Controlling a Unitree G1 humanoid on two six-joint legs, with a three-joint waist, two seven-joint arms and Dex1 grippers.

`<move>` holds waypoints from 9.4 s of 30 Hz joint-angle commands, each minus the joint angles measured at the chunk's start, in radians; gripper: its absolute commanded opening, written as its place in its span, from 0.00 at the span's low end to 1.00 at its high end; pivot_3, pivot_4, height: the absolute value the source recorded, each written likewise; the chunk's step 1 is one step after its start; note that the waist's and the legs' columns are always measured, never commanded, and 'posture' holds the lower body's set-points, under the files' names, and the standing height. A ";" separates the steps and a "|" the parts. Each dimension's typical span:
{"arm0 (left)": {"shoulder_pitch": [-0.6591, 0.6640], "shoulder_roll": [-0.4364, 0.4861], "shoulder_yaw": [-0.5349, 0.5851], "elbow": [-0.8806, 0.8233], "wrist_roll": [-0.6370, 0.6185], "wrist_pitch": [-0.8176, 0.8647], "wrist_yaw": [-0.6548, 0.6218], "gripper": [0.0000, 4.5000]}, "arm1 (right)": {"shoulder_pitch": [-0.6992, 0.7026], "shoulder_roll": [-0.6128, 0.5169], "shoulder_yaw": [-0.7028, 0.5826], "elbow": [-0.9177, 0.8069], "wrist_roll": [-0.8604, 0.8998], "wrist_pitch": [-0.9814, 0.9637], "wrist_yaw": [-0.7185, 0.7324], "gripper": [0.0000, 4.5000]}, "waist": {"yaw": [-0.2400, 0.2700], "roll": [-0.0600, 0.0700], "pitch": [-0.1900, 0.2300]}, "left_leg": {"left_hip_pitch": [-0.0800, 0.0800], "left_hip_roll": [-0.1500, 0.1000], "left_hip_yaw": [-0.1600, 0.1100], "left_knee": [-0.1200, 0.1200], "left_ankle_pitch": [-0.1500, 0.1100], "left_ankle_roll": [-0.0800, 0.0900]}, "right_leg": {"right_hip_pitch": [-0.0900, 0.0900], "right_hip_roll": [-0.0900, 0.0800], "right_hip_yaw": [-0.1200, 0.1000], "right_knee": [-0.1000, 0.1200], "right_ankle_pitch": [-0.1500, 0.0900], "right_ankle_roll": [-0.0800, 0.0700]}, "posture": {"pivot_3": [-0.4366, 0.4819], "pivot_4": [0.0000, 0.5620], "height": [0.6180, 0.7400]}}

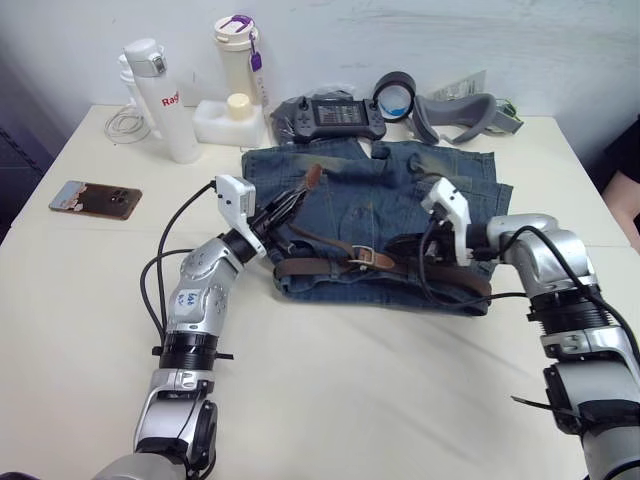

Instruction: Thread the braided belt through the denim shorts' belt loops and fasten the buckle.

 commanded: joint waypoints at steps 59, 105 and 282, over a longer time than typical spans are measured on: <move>-0.088 -0.063 0.014 0.125 -0.011 -0.066 -0.007 0.00 | 0.014 0.199 0.527 0.263 -0.435 -0.084 0.040 0.00 | -0.029 -0.012 -0.051 | 0.031 0.012 0.003 -0.007 -0.013 -0.012 | 0.019 0.002 -0.008 0.001 -0.001 -0.001 | 0.48 0.27 0.93; -0.830 -0.028 -0.078 1.021 0.352 -0.228 -0.415 0.00 | 0.269 0.139 0.413 -0.187 -0.470 -0.033 0.103 0.00 | -0.006 -0.009 -0.056 | 0.031 0.011 0.007 -0.015 -0.024 -0.006 | 0.023 0.002 -0.013 -0.014 -0.002 -0.002 | 0.48 0.27 0.93; -0.499 0.011 -0.420 0.689 0.613 -0.626 -0.308 0.00 | 0.386 -0.031 -0.148 -0.701 -0.184 -0.052 -0.323 0.98 | 0.024 -0.002 0.000 | -0.008 -0.005 0.000 0.010 0.002 0.007 | -0.011 -0.004 -0.020 0.017 0.001 0.002 | 0.48 0.27 0.93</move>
